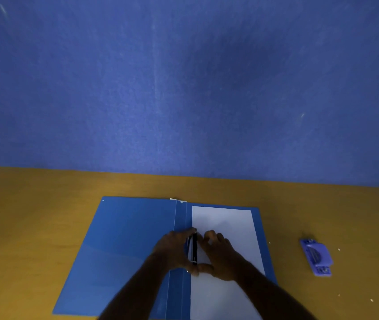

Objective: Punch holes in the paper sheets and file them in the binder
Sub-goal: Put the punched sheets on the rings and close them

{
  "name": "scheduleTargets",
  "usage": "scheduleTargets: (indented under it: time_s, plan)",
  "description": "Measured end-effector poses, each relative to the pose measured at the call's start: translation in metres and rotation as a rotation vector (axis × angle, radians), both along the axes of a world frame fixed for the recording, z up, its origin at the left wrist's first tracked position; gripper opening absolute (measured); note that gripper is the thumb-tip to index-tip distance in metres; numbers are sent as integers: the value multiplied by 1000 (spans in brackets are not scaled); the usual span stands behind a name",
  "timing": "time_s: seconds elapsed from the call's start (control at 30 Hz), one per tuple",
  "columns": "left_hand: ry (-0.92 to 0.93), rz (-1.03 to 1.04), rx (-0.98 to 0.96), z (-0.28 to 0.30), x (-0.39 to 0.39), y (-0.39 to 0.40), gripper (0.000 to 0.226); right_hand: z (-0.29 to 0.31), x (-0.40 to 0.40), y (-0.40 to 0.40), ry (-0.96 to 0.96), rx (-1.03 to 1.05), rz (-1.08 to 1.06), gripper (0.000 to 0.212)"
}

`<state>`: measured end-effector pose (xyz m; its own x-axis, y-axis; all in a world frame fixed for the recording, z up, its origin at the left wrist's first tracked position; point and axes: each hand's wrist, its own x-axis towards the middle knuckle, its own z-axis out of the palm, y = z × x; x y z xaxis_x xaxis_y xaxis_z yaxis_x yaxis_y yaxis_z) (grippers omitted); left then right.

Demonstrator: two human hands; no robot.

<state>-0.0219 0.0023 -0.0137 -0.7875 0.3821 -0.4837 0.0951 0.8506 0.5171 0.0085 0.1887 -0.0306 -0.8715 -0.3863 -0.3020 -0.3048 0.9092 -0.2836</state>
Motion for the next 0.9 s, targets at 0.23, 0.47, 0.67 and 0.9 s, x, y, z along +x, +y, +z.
scheduleTargets:
  time_s: [0.23,0.47,0.67,0.9]
  plan:
    - [-10,2,2,0,-1,-1,119,-3,0,0,-5,-10,-8,98]
    - [-11,34,69,1,7,-5,131,5,-4,5,-150,-93,-113,120]
    - [134,76,16,12,15,-4,117,4,26,39,140,-300,-567,81]
    - [322,-208,207,12,54,51,33,-3,54,86,94,-137,-1109,68]
